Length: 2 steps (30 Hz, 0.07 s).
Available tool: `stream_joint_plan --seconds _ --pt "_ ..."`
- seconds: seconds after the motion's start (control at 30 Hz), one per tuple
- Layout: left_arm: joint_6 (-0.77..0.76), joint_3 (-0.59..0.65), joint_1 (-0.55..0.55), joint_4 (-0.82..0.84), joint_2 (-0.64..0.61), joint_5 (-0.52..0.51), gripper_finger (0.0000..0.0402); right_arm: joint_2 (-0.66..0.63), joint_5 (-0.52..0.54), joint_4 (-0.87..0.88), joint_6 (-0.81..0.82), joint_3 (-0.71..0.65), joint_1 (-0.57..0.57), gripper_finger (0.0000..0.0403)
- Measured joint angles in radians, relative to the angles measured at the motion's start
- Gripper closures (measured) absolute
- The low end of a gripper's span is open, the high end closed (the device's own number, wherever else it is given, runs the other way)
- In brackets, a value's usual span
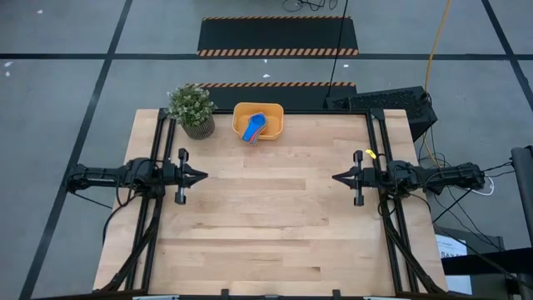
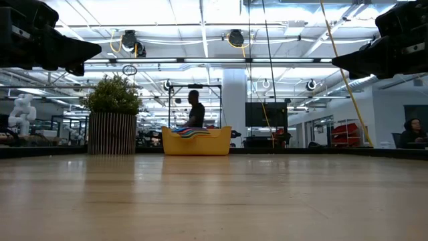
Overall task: Nest measuring cups in basket
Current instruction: Return to Home Position
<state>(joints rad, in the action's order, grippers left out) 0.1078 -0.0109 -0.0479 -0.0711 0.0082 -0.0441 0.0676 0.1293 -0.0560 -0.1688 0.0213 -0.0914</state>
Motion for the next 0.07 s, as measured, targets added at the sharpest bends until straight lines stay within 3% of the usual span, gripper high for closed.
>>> stream_joint_plan --seconds 0.07 --pt "0.000 0.000 0.000 0.000 0.000 0.000 0.0376 0.000 0.000 0.000 0.000 0.000 0.000 0.0403"
